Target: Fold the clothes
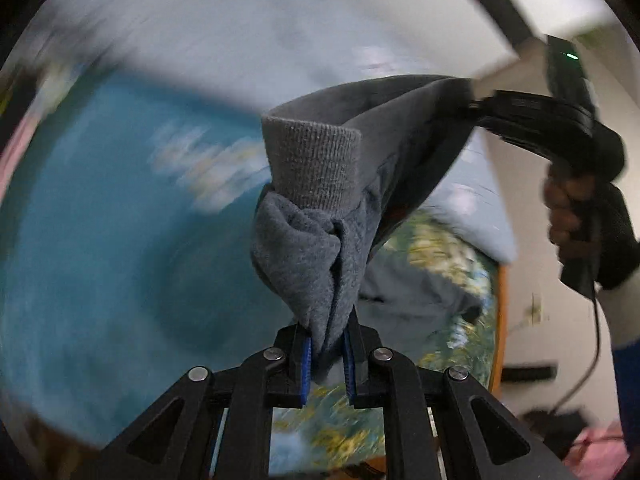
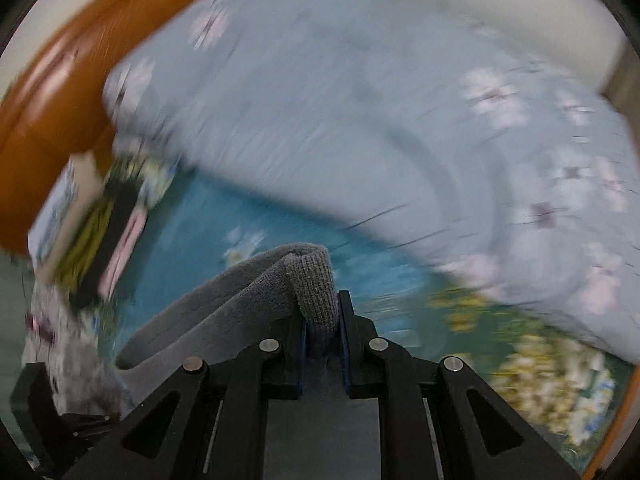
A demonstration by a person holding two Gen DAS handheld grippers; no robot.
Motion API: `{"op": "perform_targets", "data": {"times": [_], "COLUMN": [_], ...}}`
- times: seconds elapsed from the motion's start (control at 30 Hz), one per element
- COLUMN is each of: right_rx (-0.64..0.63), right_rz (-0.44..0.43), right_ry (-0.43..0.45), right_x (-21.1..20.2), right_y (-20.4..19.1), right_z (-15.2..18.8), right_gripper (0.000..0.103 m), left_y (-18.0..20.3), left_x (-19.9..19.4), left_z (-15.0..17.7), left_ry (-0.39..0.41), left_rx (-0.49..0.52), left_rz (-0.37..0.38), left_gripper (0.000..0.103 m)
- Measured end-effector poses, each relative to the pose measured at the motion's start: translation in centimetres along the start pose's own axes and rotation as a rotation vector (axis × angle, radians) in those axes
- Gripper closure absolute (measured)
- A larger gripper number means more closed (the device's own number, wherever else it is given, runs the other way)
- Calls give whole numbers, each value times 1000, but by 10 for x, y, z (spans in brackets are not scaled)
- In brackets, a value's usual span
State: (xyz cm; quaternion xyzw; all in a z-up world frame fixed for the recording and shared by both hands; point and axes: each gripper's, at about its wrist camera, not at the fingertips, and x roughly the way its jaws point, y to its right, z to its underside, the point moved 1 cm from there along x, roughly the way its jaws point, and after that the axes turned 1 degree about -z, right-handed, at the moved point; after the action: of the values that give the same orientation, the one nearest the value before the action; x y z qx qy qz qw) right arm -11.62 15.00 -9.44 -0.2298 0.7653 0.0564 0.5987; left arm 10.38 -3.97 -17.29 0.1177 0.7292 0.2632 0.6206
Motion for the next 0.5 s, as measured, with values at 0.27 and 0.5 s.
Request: {"op": "perform_targets", "data": {"times": [0.27,0.5], "right_rx": [-241,-273], "right_rz": [-3,95], "right_ry": [-229,-347], "right_x": [147,215], "right_y": [-144,-167], "right_z": [-27,-34], "right_gripper": [89,89], "left_y": [-146,-194], "left_x": [-20,-8], "left_z": [29,17], "left_ry": [48,37], "left_rx": [-319,-424], "left_rz": [-56,-15], "left_gripper": [98,98]}}
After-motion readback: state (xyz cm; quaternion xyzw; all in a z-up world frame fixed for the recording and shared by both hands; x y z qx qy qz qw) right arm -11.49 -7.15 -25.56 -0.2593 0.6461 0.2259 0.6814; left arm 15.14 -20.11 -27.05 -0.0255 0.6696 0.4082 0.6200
